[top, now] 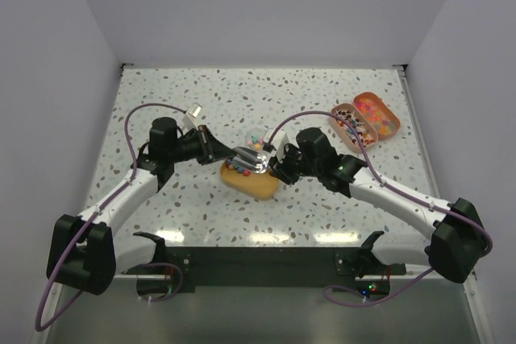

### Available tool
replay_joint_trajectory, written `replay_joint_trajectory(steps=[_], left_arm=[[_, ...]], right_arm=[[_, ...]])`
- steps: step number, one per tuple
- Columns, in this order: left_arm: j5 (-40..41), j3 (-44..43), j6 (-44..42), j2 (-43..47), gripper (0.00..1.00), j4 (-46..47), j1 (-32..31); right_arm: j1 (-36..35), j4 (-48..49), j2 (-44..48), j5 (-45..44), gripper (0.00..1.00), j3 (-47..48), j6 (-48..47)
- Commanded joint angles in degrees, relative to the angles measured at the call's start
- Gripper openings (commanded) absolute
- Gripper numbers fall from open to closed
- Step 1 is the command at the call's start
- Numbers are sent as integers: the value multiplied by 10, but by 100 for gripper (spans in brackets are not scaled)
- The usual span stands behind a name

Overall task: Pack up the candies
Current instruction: Adjust the spatula.

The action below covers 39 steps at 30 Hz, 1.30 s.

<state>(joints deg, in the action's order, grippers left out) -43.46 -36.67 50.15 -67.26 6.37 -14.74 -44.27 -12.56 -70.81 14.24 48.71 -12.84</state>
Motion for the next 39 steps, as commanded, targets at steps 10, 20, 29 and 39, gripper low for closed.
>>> replay_joint_trajectory(steps=[10,20,29,39], left_arm=[[-4,5,-10,2,0,8,10],[8,19,-26,-23,0,6,31],[30,-2,-73,-33,16,-50,32],[290,-92,-249,-21,57,-244,32]], right_arm=[[3,13,53,21,0,10,12],[3,-38,90,14,0,26,12],[3,-85,57,28,0,63,18],[-3,-264,-57,-25,0,176,29]])
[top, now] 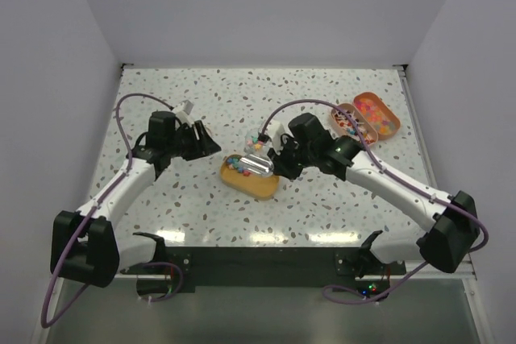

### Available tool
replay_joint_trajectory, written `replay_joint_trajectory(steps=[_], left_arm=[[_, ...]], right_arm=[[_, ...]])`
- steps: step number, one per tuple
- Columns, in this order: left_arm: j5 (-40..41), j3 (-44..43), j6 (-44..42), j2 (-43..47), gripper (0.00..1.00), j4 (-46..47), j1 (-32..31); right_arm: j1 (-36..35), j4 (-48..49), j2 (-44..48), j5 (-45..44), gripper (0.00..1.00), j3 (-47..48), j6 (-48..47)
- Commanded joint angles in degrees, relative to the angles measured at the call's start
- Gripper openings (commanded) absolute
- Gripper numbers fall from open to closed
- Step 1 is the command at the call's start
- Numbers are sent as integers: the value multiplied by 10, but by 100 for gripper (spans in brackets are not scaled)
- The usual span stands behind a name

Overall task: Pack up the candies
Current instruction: Scoop the fake candies from the storage box.

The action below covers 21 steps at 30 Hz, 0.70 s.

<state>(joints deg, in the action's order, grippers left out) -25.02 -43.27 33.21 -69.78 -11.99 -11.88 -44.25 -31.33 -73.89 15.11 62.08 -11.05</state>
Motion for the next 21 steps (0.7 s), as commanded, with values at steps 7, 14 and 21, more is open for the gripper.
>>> replay_joint_trajectory(steps=[7,14,21], left_arm=[[142,2,-88,-34,49,-54,-37],[158,1,-51,-69,45,-21,-69],[189,0,-15,-106,40,-12,-89]], right_arm=[[-23,-180,-130,-104,0,129,16],[-35,-253,-222,-146,0,215,12],[-46,-290,-269,-163,0,255,10]])
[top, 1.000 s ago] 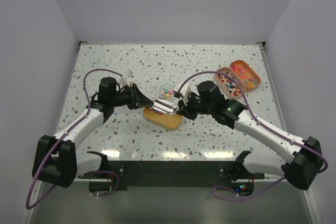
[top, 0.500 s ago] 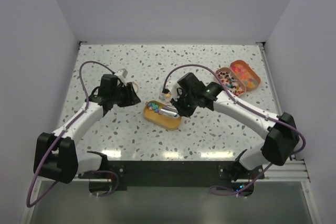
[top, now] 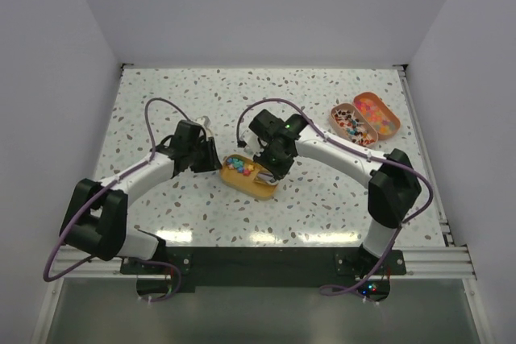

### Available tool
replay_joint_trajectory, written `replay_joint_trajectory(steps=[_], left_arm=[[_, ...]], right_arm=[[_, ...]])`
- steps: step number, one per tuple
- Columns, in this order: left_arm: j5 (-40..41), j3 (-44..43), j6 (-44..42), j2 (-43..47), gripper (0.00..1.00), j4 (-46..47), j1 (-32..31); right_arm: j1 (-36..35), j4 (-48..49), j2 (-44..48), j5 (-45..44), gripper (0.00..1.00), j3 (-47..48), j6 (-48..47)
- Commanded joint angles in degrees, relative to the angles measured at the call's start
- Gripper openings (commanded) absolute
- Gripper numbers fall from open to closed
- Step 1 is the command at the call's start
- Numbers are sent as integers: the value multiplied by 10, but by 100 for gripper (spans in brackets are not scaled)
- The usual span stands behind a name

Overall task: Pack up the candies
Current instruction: Scoop the fake candies from the storage box.

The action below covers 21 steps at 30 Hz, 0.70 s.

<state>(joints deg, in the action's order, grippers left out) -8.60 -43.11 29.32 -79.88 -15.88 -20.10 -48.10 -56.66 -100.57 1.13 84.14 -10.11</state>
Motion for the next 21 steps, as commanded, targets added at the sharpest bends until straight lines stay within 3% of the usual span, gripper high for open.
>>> replay_joint_trajectory(steps=[1,21], left_arm=[[24,0,26,-8,39,30,-7],[-8,19,44,-31,24,64,-23]], right_arm=[[-11,-42,-5,-26,0,36,0],[-31,-70,-79,-52,0,96,-9]])
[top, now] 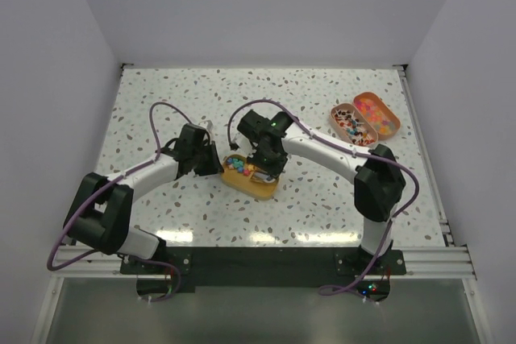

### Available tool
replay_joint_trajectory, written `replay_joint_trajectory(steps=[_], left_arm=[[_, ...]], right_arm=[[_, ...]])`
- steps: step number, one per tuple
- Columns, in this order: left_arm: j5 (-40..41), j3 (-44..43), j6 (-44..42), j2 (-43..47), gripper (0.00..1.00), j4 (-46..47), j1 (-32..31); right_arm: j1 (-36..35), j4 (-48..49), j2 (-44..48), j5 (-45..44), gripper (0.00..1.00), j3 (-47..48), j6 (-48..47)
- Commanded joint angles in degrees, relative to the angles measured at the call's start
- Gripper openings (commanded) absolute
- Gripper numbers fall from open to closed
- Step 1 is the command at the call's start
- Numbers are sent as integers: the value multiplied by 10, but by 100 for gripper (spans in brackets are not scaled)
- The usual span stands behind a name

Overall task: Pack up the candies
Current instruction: Scoop the fake candies from the storage box.

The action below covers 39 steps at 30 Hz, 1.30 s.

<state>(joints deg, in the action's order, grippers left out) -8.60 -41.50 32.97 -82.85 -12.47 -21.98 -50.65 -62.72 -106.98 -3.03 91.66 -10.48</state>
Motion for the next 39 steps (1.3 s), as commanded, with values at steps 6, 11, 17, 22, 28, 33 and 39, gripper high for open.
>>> replay_joint_trajectory(steps=[6,11,17,22,28,33,39], left_arm=[[-21,4,6,-1,20,38,-5],[-36,6,6,1,19,49,-5],[-55,10,5,1,16,62,-5],[-70,12,6,1,14,69,-5],[-77,15,6,3,13,77,-5],[-91,18,7,5,12,87,-7],[-102,20,7,6,12,92,-6]], right_arm=[[-7,-10,-41,-8,0,46,-5],[-8,-12,-65,-2,0,64,-4],[-17,-4,-81,3,0,75,-11],[-29,16,-89,9,0,73,-30],[-34,55,-82,24,0,48,-67],[-34,77,-96,24,0,52,-67],[-33,74,-130,0,0,77,-11]])
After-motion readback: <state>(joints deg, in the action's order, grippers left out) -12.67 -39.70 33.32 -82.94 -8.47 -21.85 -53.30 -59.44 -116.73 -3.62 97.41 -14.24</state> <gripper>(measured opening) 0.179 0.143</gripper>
